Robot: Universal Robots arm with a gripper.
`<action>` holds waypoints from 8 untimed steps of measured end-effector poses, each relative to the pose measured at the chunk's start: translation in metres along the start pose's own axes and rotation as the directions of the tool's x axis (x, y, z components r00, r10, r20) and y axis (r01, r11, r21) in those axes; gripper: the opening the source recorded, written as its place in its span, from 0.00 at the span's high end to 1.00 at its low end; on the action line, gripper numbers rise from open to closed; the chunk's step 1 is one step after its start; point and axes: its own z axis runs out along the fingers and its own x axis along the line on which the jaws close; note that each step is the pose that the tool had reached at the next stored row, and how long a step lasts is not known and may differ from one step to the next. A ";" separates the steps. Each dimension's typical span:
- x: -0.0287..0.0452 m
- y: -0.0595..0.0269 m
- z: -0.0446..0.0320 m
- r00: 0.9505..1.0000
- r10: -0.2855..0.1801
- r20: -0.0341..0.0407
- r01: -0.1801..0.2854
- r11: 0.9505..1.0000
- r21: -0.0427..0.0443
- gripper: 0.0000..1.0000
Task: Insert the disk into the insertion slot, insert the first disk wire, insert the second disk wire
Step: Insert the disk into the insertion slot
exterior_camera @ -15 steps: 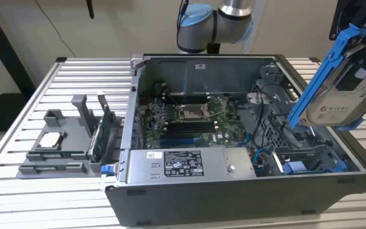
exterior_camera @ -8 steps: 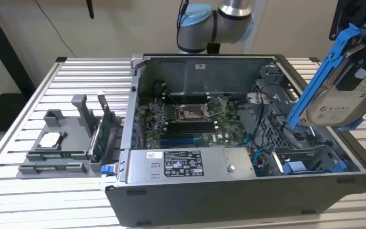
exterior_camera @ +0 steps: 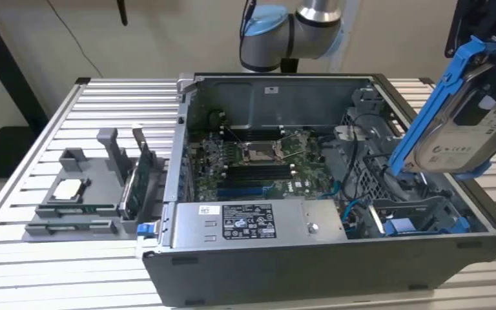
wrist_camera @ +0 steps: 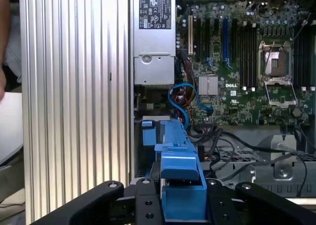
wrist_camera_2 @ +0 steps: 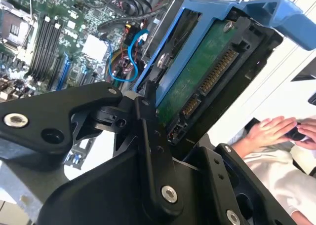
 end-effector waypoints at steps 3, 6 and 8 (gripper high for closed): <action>0.0007 -0.0001 0.0024 1.000 0.000 0.000 0.000 1.000 0.000 0.67; 0.0014 -0.0002 0.0053 1.000 0.000 0.000 0.000 1.000 0.000 0.67; 0.0018 -0.0003 0.0070 1.000 0.000 0.000 0.000 1.000 0.000 0.67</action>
